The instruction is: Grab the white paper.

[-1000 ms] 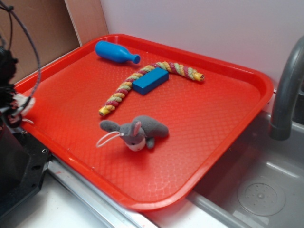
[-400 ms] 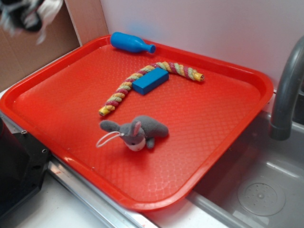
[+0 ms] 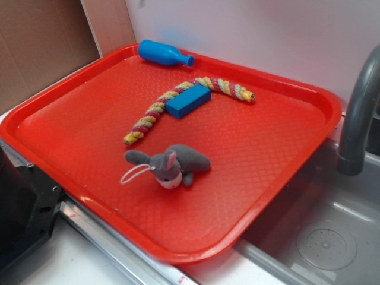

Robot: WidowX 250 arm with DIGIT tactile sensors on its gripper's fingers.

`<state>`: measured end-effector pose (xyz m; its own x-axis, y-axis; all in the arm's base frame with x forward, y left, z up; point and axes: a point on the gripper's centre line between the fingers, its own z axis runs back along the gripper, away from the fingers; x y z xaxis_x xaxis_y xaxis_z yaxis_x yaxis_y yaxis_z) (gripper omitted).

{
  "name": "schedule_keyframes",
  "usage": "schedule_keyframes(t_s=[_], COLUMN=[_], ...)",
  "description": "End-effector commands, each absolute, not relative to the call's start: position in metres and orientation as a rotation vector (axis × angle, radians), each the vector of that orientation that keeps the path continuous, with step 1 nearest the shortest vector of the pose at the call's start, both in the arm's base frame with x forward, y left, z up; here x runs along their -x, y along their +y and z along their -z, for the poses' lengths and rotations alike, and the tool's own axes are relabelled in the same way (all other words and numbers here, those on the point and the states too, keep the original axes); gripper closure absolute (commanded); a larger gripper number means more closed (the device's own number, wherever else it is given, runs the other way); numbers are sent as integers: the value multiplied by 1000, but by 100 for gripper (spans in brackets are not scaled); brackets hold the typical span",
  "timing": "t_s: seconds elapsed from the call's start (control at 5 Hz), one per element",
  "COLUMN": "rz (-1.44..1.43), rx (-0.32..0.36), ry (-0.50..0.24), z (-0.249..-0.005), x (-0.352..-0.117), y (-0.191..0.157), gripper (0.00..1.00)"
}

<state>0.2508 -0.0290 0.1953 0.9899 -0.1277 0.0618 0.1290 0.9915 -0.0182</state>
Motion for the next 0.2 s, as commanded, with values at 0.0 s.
schedule_keyframes(t_s=[0.0], rz=[76], rx=[5], ry=[-110], z=[-199], x=[-252], y=[-9], gripper=[100])
